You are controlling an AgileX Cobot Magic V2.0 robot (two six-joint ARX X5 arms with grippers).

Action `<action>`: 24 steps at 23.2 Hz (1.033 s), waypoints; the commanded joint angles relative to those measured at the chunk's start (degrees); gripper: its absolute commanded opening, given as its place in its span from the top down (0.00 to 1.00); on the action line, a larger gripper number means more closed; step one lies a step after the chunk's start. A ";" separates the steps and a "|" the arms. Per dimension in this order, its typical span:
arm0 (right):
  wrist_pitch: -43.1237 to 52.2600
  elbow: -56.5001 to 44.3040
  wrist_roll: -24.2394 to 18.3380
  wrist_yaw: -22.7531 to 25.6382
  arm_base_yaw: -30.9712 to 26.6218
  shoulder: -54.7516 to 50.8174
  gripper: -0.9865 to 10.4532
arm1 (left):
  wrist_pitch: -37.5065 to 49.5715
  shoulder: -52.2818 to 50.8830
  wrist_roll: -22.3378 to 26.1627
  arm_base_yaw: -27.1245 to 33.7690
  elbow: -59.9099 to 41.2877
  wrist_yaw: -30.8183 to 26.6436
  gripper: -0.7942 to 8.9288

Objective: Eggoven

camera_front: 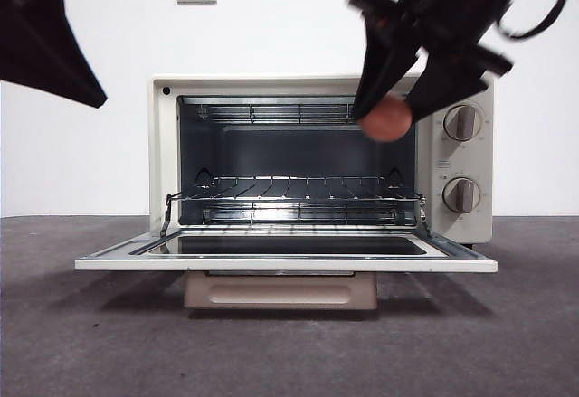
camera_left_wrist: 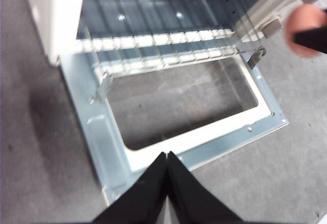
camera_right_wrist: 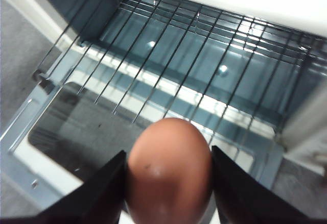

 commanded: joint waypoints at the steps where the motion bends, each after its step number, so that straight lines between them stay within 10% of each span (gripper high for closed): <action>1: 4.17 0.37 -0.24 0.17 -0.11 3.87 0.91 | -0.59 -0.17 0.02 0.17 -0.35 0.59 0.91; 17: 12.66 0.37 0.22 3.06 -1.18 13.64 0.90 | -1.05 -0.22 0.13 0.11 -0.35 0.70 0.91; 24: 12.79 0.37 1.92 5.05 -0.52 13.64 0.69 | -1.11 -0.22 0.13 0.11 -0.35 0.70 0.91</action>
